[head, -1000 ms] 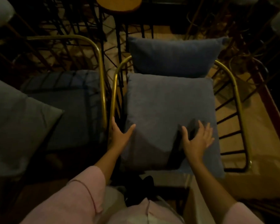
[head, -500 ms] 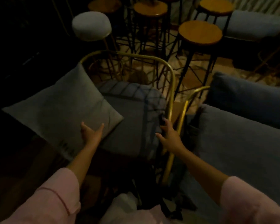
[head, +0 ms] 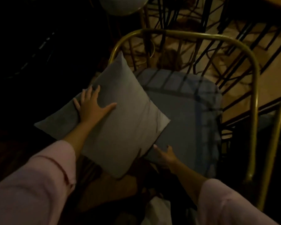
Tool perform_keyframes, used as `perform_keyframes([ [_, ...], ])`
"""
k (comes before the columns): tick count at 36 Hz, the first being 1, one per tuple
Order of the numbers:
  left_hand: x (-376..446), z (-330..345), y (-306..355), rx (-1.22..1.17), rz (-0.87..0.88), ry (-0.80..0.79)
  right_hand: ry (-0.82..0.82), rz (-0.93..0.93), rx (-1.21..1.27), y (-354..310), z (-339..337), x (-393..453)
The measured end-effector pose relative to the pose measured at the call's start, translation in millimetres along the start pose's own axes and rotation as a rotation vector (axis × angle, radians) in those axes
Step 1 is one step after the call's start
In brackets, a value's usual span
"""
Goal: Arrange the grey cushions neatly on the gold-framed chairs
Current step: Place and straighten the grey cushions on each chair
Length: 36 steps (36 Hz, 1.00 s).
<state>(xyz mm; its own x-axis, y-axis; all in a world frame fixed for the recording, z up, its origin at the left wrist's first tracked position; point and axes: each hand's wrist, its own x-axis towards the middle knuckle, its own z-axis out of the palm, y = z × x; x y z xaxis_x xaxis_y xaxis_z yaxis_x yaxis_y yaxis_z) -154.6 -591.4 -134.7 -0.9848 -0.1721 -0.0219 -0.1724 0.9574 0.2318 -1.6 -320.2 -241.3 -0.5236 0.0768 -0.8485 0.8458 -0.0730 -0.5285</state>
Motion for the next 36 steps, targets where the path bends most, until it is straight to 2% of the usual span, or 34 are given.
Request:
perform_keyframes([
  [4,34,20,5,0.092,-0.071,-0.068,-0.058,0.089,0.059,11,32,28],
  [9,73,38,-10,0.04,-0.121,-0.1,-0.124,0.284,0.231,13,63,61],
  [12,87,46,-17,0.02,-0.142,-0.109,-0.143,0.282,0.423,15,84,72],
  [16,92,49,-19,0.049,-0.136,-0.037,-0.06,0.229,0.611,13,97,78],
  [19,91,43,-14,0.068,-0.121,0.029,0.015,0.168,0.63,6,93,71],
  [22,88,34,-1,0.02,-0.145,0.023,0.184,-0.01,0.591,-1,73,57],
  [26,70,38,22,-0.165,-0.236,-0.045,0.368,-0.233,0.537,-19,19,39],
  [31,35,78,51,-0.543,-0.328,-0.138,0.567,-0.311,0.298,-45,-63,34],
  [36,17,129,72,-0.744,-0.407,-0.29,0.607,-0.332,0.179,-67,-124,52],
])
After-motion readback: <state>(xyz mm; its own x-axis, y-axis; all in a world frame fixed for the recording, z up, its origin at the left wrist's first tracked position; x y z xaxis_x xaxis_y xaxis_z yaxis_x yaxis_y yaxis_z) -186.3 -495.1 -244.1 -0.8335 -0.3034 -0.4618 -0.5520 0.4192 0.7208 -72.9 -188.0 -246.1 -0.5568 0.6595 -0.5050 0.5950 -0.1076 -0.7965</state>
